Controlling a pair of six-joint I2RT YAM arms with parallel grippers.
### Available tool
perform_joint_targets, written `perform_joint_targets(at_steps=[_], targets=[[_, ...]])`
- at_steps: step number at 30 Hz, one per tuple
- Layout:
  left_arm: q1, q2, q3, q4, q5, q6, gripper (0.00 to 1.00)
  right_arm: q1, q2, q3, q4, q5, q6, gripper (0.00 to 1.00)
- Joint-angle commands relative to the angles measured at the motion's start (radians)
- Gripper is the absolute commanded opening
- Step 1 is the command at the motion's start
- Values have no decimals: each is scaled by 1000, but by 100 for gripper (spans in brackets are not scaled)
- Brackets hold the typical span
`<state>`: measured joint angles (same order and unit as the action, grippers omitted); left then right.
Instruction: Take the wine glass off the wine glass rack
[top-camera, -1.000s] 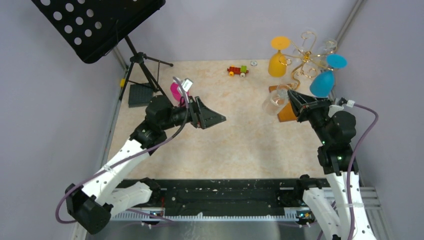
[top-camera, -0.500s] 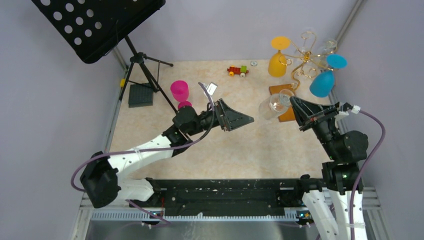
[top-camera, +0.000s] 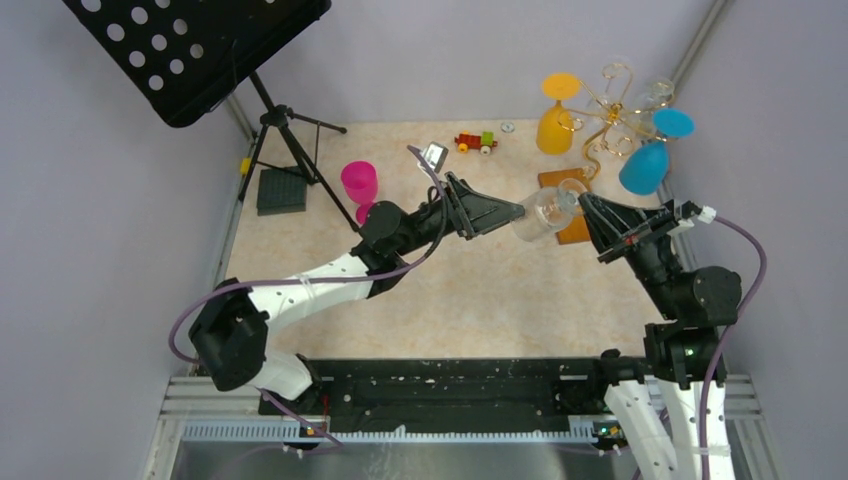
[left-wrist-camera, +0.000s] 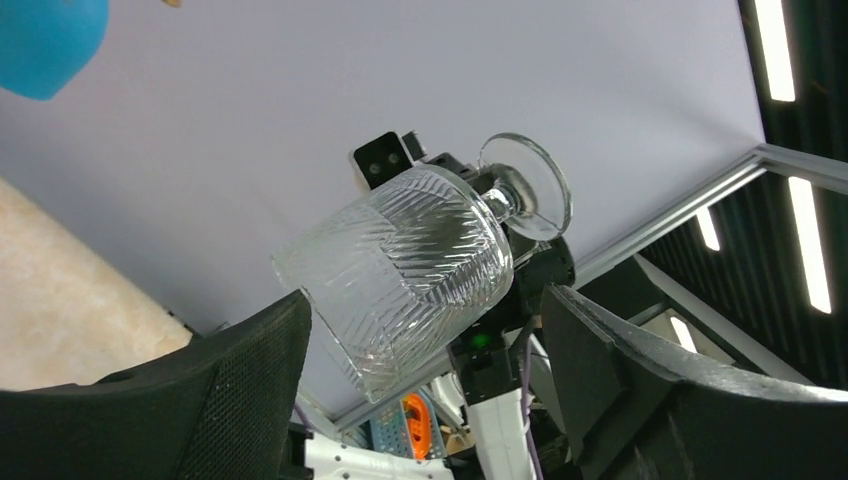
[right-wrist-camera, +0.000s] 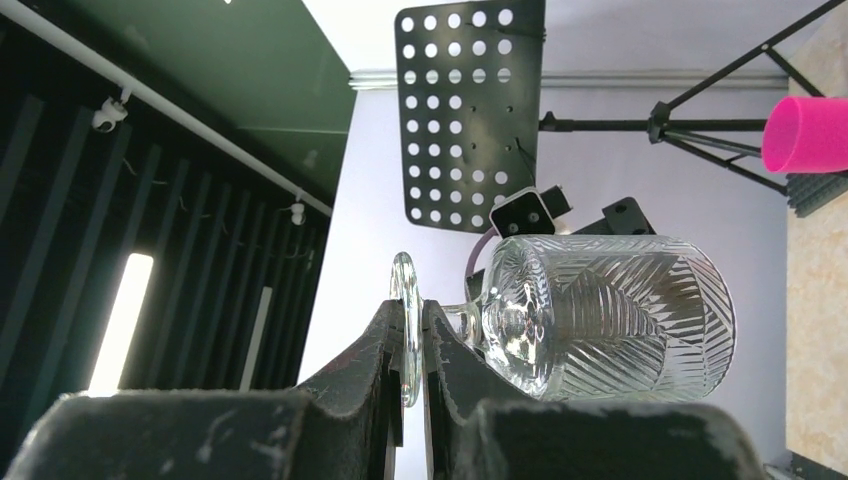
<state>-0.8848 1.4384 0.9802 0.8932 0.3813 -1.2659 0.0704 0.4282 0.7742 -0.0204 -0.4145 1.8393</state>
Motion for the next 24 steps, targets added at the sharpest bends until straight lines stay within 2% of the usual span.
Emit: perform_joint_targets(at_steps=[1, 2, 10, 21, 23, 24], targets=[[-16, 23, 43, 196, 30, -106, 83, 5, -8, 17, 161, -22, 67, 0], [-19, 26, 41, 228, 34, -128, 76, 6, -4, 8, 174, -25, 71, 0], [-52, 4, 33, 275, 40, -142, 53, 6, 12, -35, 214, -41, 79, 0], [-62, -6, 49, 358, 39, -183, 12, 5, -49, -125, 308, 6, 185, 0], [-62, 5, 71, 364, 51, -185, 1, 6, -54, -129, 311, 8, 190, 0], [-62, 11, 81, 367, 57, -186, 0, 6, -54, -132, 308, 7, 191, 0]])
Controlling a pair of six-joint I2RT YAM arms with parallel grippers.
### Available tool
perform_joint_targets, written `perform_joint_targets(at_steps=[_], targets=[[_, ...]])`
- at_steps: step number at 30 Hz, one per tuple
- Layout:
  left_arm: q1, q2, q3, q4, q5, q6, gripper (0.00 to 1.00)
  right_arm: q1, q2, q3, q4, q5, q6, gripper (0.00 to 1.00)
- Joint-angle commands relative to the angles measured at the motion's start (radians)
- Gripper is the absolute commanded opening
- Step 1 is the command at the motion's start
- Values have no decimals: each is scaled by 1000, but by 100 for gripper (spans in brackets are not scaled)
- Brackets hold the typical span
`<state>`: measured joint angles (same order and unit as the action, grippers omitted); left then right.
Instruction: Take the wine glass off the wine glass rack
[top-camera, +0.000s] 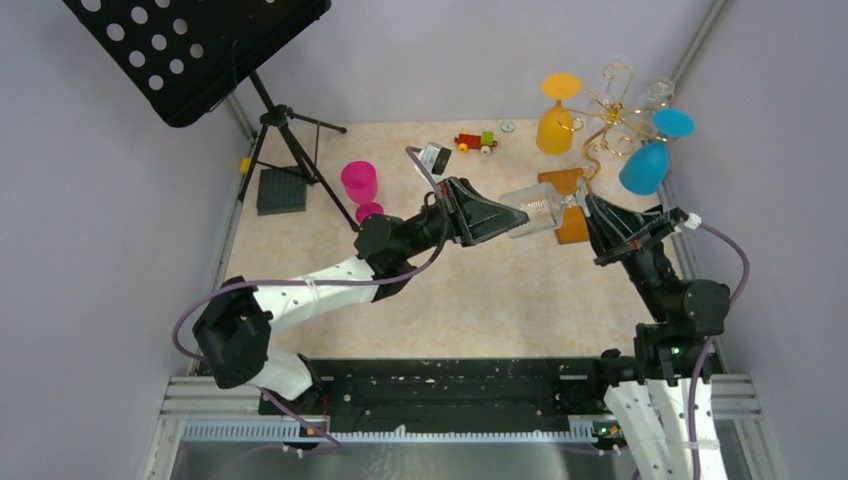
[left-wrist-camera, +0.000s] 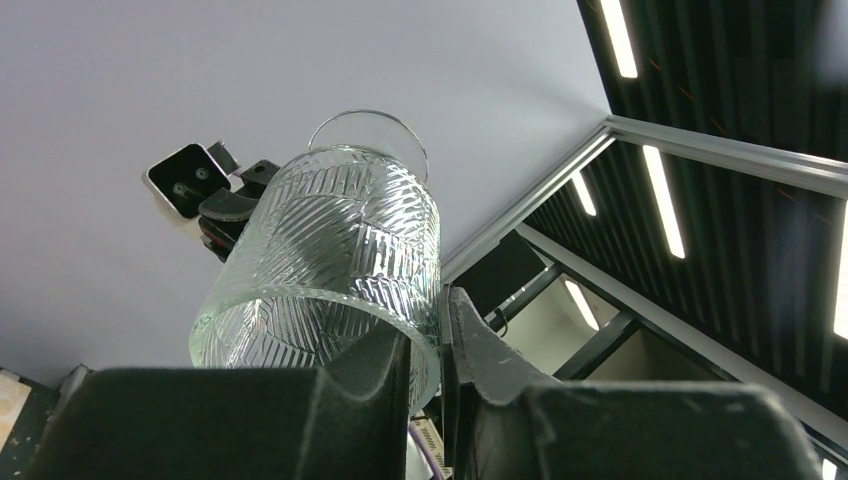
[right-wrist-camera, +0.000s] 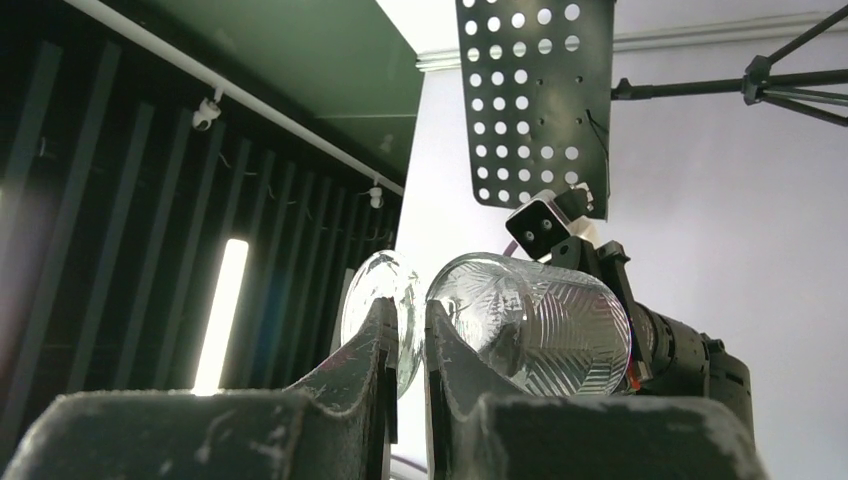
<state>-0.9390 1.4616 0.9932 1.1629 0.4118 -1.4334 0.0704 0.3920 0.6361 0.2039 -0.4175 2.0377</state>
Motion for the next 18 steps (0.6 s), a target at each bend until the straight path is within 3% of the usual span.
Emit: perform_joint_targets(at_steps=[1, 5, 9, 12, 18], targets=[[-7, -8, 75, 100, 31, -18, 0, 6, -19, 4, 79, 6, -10, 0], [-6, -13, 90, 81, 46, 24, 0, 6, -18, 4, 27, 9, -46, 2], [-5, -44, 100, -39, 45, 121, 0, 6, -11, 31, -66, 21, -132, 50], [7, -79, 111, -169, 32, 200, 0, 6, 1, 85, -179, 46, -250, 72], [44, -169, 168, -582, -29, 452, 0, 5, -2, 109, -379, 111, -449, 79]])
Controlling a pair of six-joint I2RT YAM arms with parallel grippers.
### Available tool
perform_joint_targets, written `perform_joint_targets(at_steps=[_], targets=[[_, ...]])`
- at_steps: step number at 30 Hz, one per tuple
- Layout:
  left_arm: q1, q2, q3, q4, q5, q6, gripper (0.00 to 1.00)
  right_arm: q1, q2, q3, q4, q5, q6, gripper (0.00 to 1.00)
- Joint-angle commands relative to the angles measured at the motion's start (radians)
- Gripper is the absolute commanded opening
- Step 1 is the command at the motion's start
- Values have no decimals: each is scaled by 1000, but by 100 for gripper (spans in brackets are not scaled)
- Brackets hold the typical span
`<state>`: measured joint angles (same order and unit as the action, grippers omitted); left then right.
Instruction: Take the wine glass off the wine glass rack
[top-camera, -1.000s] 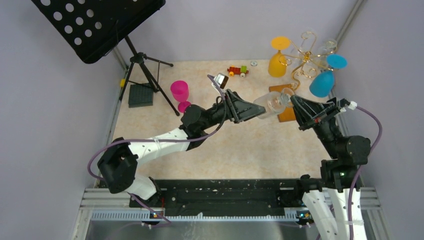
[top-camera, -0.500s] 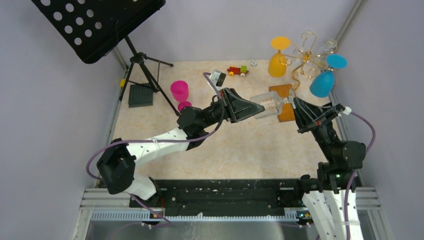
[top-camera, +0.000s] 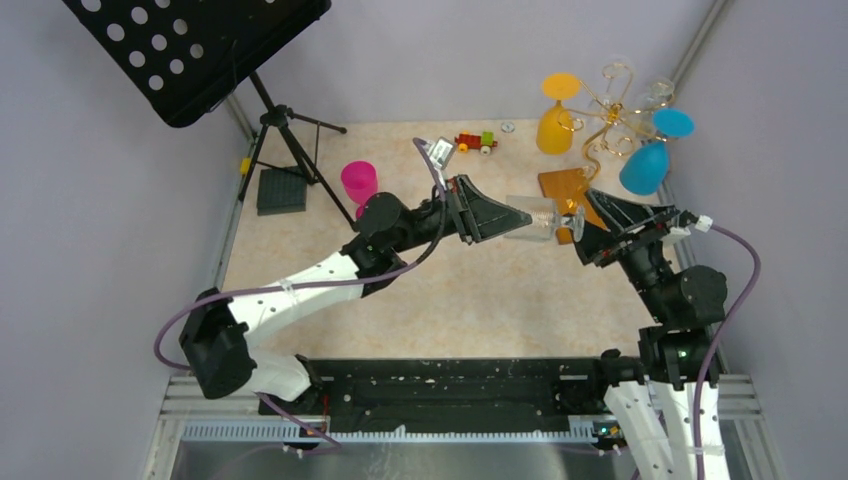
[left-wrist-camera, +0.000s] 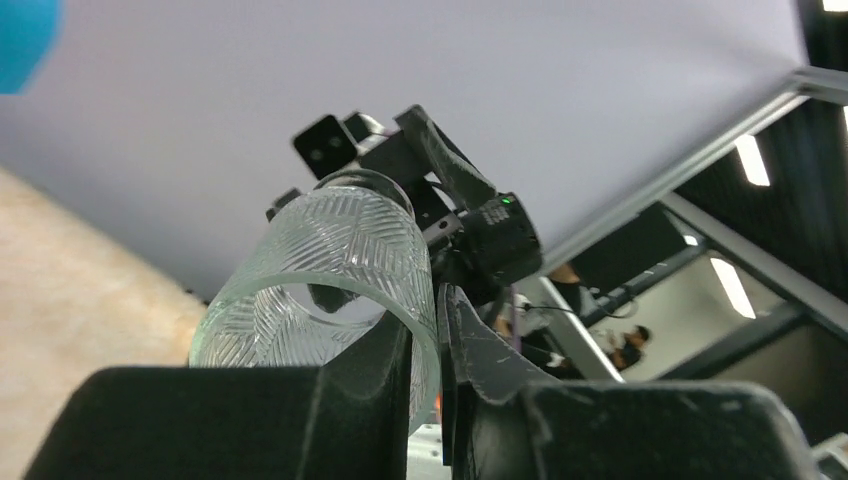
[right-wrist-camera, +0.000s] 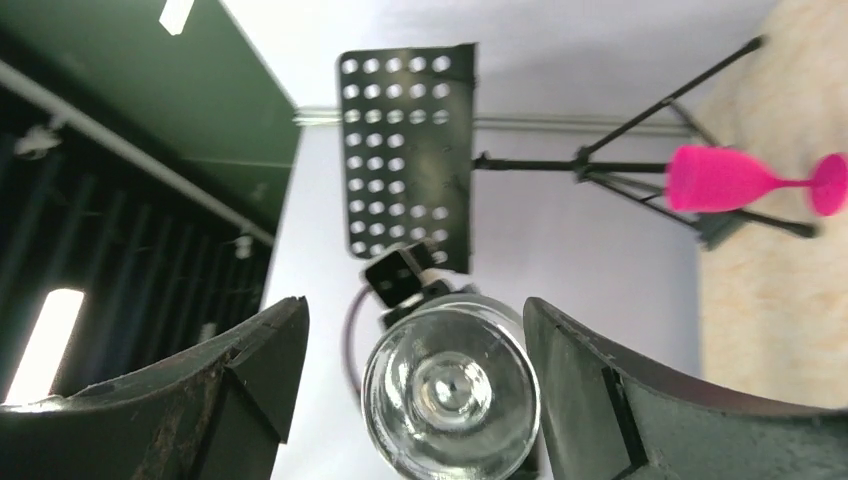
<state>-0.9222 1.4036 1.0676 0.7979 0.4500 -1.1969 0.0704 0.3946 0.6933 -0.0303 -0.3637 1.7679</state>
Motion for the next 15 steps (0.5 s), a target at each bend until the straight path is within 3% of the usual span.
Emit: perform_joint_targets(at_steps=[1, 8, 15], targets=[[34, -125, 103, -279, -85, 258, 0, 5, -12, 48, -176, 71, -204, 80], [93, -183, 176, -663, -198, 492, 0, 6, -50, 15, -337, 147, -329, 80], [102, -111, 344, -1099, -361, 784, 0, 8, -54, 18, -407, 161, -430, 79]])
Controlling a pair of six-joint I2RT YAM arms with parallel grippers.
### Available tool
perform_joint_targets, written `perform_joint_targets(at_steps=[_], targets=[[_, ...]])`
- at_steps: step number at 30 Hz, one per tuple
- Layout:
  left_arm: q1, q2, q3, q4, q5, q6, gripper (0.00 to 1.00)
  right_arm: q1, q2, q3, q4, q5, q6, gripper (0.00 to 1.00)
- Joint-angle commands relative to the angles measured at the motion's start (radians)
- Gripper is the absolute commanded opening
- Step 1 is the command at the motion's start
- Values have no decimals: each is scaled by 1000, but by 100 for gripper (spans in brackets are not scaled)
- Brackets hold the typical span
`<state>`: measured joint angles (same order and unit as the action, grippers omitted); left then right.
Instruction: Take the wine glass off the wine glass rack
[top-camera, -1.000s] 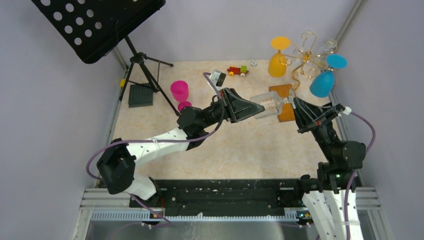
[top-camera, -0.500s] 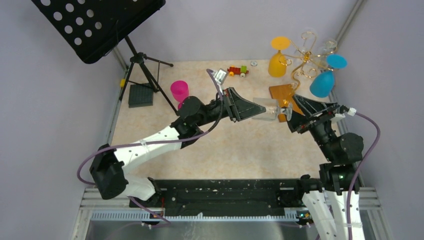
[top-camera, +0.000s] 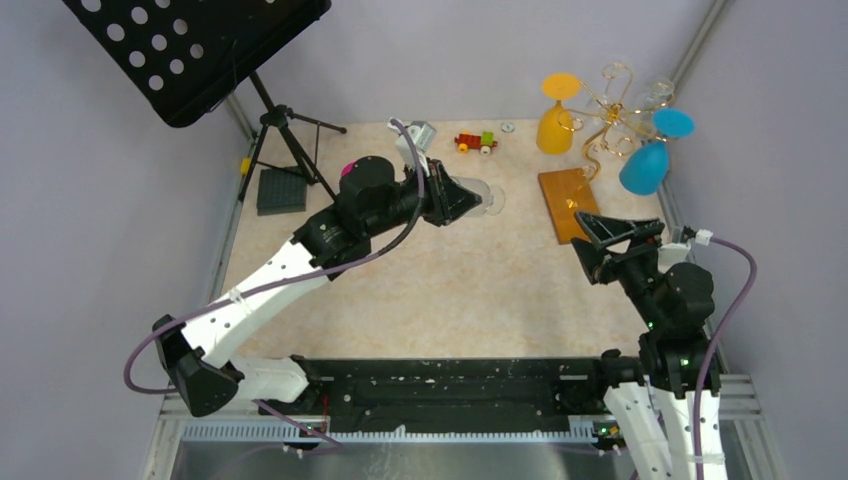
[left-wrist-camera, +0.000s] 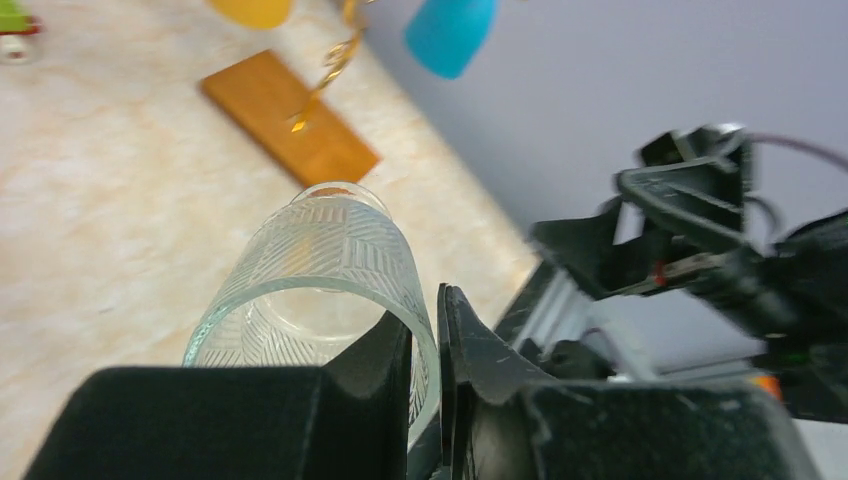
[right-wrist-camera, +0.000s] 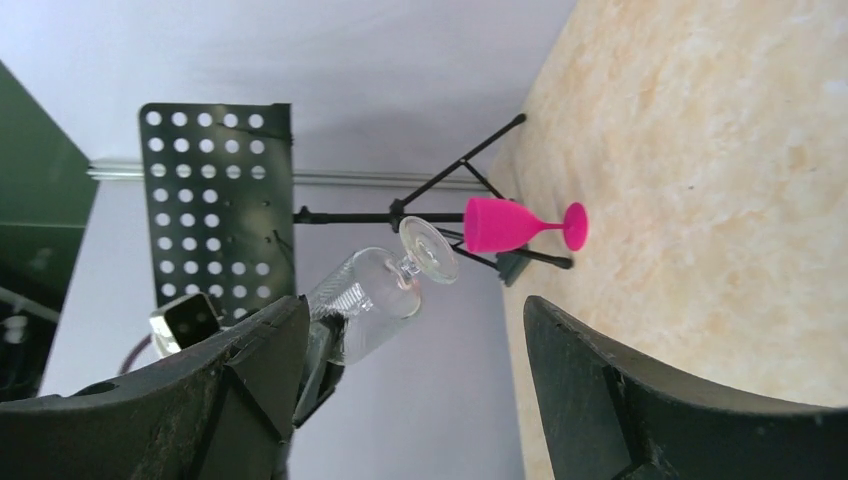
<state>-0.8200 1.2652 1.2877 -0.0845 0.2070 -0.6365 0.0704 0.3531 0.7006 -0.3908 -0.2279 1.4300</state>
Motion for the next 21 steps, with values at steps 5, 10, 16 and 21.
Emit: perform_joint_targets(at_steps=[5, 10, 16, 21], targets=[[6, 152, 240, -430, -243, 358, 0, 6, -15, 2, -53, 32, -115, 79], [60, 299, 322, -554, -291, 365, 0, 6, -14, 6, -84, 52, -146, 79], [140, 476, 414, -651, -284, 386, 0, 7, -14, 17, -134, 37, -172, 78], [170, 606, 515, -738, -380, 396, 0, 6, -19, 8, -149, 32, -173, 77]])
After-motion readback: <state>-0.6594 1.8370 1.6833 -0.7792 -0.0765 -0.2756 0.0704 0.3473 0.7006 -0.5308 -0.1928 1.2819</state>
